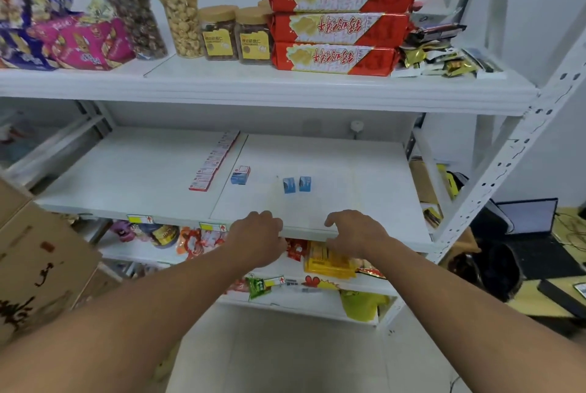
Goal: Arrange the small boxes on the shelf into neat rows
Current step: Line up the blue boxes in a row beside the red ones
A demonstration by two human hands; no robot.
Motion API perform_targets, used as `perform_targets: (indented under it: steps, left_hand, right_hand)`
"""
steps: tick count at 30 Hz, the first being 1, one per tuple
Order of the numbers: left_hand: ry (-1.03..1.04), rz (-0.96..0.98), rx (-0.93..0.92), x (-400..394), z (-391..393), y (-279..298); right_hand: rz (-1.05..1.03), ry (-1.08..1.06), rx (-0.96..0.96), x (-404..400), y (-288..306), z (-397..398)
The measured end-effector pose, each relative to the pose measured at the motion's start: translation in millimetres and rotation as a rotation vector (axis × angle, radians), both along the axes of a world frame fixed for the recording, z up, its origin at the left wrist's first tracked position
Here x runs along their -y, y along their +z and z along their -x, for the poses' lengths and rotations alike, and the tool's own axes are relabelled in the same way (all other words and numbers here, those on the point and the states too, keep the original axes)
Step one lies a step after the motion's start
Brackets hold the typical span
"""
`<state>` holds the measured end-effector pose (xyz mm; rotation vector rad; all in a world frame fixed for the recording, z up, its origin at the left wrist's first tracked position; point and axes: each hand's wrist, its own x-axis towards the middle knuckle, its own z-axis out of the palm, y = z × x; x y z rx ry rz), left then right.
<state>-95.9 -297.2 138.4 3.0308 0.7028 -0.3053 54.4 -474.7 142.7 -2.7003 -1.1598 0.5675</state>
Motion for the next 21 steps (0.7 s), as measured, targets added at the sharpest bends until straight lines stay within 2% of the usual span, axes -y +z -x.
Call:
perform_targets:
  steps: [13, 21]
  left_hand:
    - [-0.015, 0.049, 0.084, -63, -51, -26]
    - [0.003, 0.073, 0.051, -78, -79, -39]
  right_hand:
    - [0.077, -0.008, 0.005, -49, -18, -35]
    - [0.066, 0.002, -0.024, -70, -29, -68]
